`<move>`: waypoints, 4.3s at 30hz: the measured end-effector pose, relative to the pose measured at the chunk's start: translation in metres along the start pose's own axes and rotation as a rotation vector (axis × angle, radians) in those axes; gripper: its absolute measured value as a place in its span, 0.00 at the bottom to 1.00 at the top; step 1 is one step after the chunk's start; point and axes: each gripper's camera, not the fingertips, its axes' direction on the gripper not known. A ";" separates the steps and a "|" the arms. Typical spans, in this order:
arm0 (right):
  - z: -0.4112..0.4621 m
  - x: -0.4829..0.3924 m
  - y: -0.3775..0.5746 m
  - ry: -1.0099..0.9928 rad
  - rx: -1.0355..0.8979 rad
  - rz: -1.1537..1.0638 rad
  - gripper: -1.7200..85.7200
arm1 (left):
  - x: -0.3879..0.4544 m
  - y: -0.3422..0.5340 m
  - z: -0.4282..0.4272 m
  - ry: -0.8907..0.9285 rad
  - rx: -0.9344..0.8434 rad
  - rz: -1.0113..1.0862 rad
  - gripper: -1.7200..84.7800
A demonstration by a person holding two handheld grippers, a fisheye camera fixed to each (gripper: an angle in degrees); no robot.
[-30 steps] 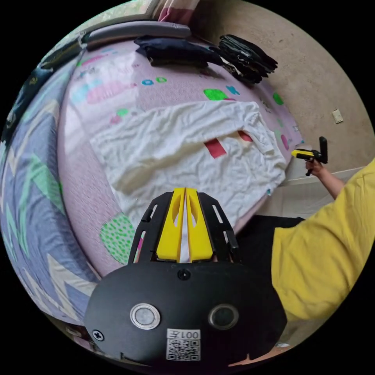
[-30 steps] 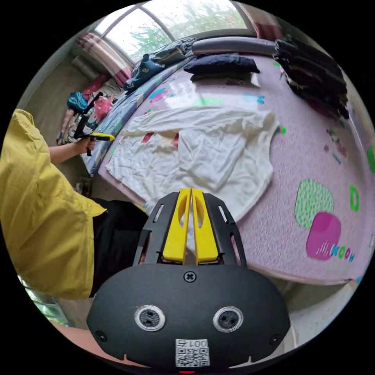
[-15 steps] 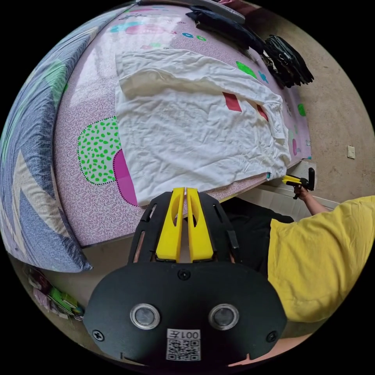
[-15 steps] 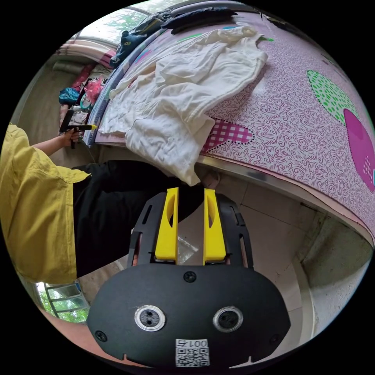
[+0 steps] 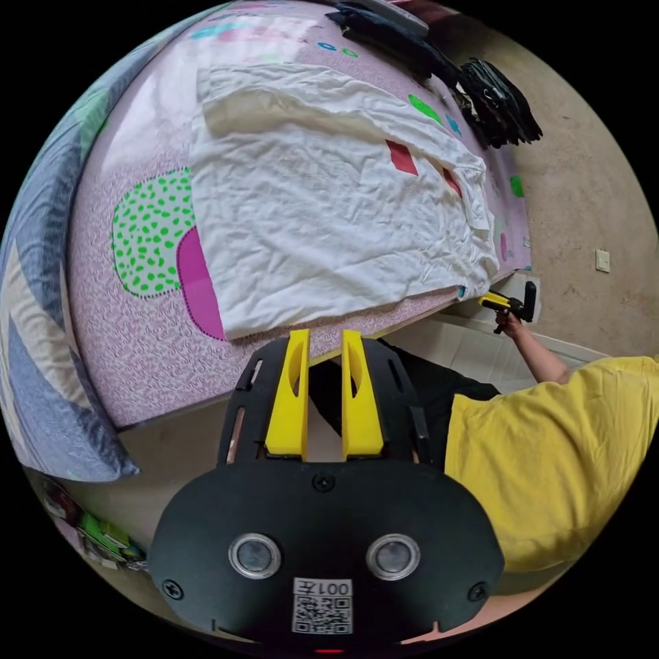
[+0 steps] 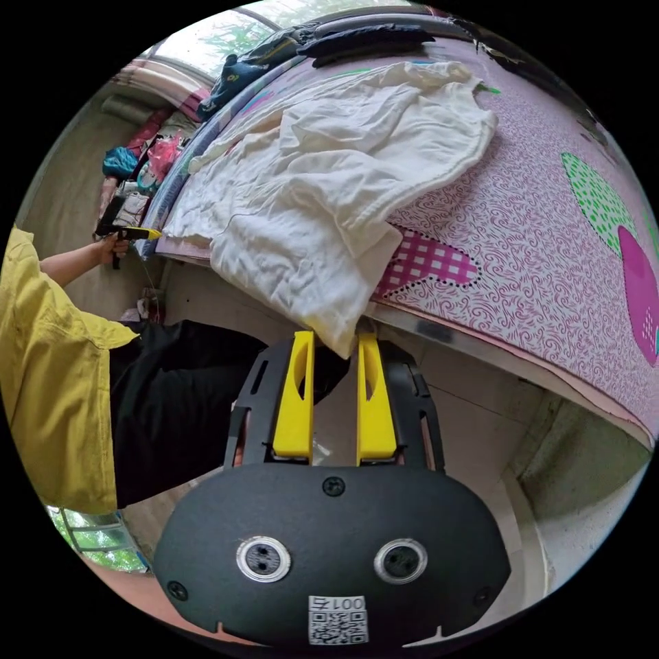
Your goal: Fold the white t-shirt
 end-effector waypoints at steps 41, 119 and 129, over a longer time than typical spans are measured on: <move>-0.020 0.061 -0.012 -0.395 0.032 0.059 0.03 | -0.096 0.073 0.072 0.468 0.480 -0.606 0.01; -0.066 -0.031 -0.567 0.341 -0.320 -0.550 0.04 | -0.100 -0.158 -0.061 0.439 0.359 -0.791 0.01; -0.118 -0.077 -0.596 0.309 -0.247 -0.734 0.02 | -0.113 -0.158 -0.059 0.468 0.344 -0.788 0.01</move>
